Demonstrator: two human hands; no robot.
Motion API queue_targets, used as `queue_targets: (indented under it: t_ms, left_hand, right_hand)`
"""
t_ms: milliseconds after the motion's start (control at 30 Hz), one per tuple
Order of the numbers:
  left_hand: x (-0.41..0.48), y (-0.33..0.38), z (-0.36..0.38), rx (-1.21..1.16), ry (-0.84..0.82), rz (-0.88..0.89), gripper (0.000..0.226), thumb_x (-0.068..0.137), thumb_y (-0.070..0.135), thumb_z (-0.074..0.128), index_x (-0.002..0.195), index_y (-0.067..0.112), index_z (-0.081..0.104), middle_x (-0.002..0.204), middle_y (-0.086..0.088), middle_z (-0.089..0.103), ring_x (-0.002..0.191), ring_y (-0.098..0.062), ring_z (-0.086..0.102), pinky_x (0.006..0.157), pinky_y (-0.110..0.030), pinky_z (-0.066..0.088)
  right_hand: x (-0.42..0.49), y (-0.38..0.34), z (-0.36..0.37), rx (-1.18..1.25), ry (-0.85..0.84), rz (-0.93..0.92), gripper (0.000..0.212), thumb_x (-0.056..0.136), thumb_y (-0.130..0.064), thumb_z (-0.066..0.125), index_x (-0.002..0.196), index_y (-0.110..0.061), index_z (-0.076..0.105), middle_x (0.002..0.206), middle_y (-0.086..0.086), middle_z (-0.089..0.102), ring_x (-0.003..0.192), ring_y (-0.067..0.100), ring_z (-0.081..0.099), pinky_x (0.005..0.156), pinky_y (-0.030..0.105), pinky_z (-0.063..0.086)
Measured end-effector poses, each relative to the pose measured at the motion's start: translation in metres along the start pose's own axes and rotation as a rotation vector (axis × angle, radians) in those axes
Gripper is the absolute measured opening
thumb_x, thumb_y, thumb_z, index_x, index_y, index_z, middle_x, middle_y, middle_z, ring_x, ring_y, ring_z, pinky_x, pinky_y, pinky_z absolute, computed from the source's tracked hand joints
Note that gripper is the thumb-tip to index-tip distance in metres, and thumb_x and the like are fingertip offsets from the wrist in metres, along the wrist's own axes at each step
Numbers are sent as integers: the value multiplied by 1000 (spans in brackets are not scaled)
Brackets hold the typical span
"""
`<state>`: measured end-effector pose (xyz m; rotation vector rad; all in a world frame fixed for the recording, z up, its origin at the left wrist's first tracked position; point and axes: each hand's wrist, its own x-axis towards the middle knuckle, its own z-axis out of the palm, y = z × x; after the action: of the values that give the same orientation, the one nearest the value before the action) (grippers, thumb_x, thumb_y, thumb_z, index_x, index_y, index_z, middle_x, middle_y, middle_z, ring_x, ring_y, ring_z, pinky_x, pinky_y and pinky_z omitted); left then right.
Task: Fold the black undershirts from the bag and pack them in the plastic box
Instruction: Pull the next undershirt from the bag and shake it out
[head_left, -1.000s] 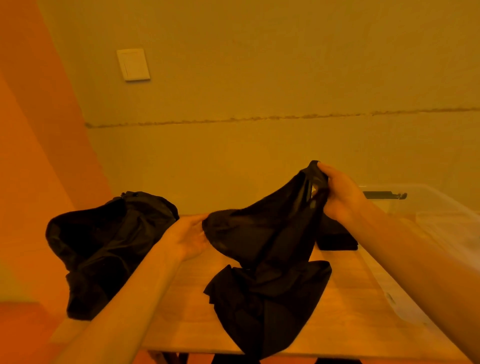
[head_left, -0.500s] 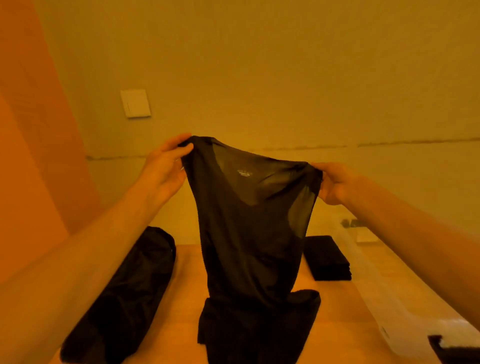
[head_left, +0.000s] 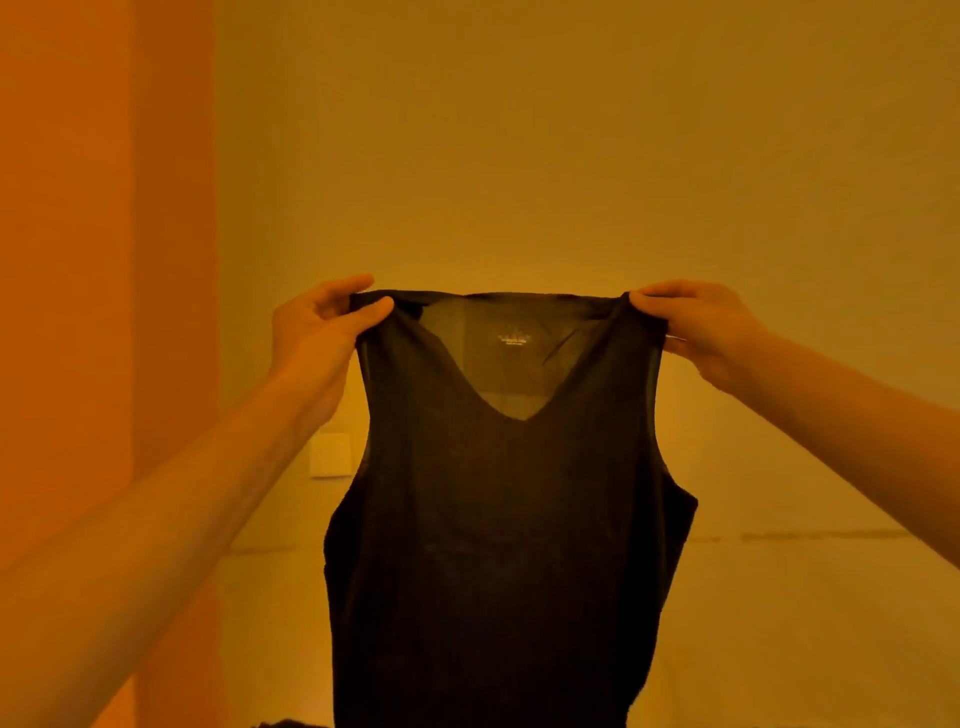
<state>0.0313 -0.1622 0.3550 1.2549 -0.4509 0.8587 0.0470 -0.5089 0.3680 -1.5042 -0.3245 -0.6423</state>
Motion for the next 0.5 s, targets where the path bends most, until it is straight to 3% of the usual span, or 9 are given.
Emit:
queue_targets:
  t_ms: [67, 167, 267, 367, 433, 500]
  left_hand:
    - [5, 13, -1, 175, -23, 60, 31, 81, 7, 82, 111, 14, 76, 102, -4, 72, 97, -12, 70, 85, -24, 59]
    - [7, 28, -3, 560, -92, 305, 18, 84, 14, 81, 102, 16, 79, 84, -1, 69, 69, 3, 59, 63, -13, 50]
    - [9, 37, -2, 787, -164, 493, 8, 85, 20, 80, 91, 16, 78, 80, -4, 62, 68, -4, 54, 63, -22, 43]
    - [6, 48, 2, 759, -232, 371, 7, 92, 25, 73, 87, 19, 71, 93, 1, 60, 80, -5, 57, 73, -21, 44]
    - [-1, 56, 6, 595, -372, 200, 14, 98, 25, 64, 87, 17, 69, 88, -2, 66, 81, -8, 61, 79, -25, 46]
    - [-12, 65, 10, 388, -499, 45, 17, 100, 24, 59, 91, 13, 67, 81, 0, 68, 79, -8, 63, 73, -21, 49]
  right_hand:
    - [3, -14, -4, -56, 14, -45, 5, 91, -16, 73, 95, -14, 71, 103, 7, 70, 96, 19, 68, 72, 27, 54]
    - [3, -29, -7, -76, 14, -94, 9, 93, -17, 72, 99, -11, 70, 101, 7, 68, 94, 19, 66, 73, 28, 55]
    - [7, -34, -11, -129, 38, -115, 12, 94, -19, 70, 102, -10, 70, 97, 6, 67, 92, 19, 64, 79, 31, 54]
    - [10, -39, -16, -185, 76, -100, 12, 98, -23, 63, 99, -13, 69, 102, 7, 65, 99, 21, 60, 78, 31, 47]
    - [10, -43, -18, -164, 97, -85, 15, 101, -21, 56, 104, -10, 67, 105, 9, 64, 100, 22, 58, 79, 32, 47]
    - [7, -47, -19, -167, 67, -82, 14, 103, -19, 53, 99, -11, 64, 100, 9, 62, 98, 22, 57, 83, 34, 47]
